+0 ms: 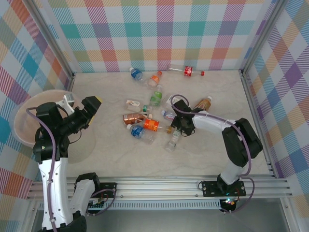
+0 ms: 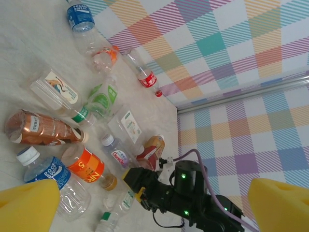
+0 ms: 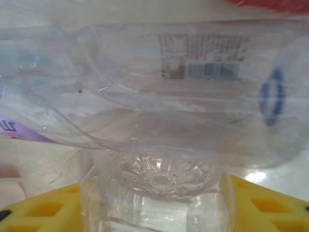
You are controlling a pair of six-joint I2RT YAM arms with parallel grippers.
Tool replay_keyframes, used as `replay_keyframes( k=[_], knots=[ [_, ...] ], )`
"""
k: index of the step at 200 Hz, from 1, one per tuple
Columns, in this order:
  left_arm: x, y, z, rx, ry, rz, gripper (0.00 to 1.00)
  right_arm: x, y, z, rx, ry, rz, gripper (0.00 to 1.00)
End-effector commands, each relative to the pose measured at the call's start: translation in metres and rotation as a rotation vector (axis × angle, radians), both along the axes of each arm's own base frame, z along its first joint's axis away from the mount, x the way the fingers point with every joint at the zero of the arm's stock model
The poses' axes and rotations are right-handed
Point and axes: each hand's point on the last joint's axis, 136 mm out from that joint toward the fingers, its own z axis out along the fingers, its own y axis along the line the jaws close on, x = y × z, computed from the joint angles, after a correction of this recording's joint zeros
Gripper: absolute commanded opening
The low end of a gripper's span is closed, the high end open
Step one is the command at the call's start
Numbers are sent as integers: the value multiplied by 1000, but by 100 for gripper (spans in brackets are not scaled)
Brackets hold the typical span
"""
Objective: Put the plastic bottles in the bin
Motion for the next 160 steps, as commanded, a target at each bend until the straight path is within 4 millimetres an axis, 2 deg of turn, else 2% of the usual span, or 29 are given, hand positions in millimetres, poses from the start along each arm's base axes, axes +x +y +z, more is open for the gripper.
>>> replay_keyframes(
  k=[1,16,35,55,66,91,110,131,160],
  knots=[
    [-5,-6,3,9,-10,8,100,6,-6,39,-11,-151,28,54],
    [-8,-16,0,15,-5,-11,100,7,-3,61,5,-226,61,53],
    [-9,-29,-9,43,22,-49,100,9,11,93,68,-336,124,53],
    [-8,-60,-17,61,27,-145,100,12,27,130,153,-454,172,53],
    [-6,-84,-20,85,23,-207,100,15,35,150,197,-513,194,54],
    [-1,-139,-37,256,48,-362,100,15,51,189,281,-612,242,54],
    [5,-174,-49,397,35,-446,100,14,58,211,341,-665,250,55],
    [7,-214,-52,448,-42,-556,100,11,60,231,396,-698,244,55],
    [19,-232,-62,504,-111,-593,100,3,64,257,465,-728,267,55]
  ],
)
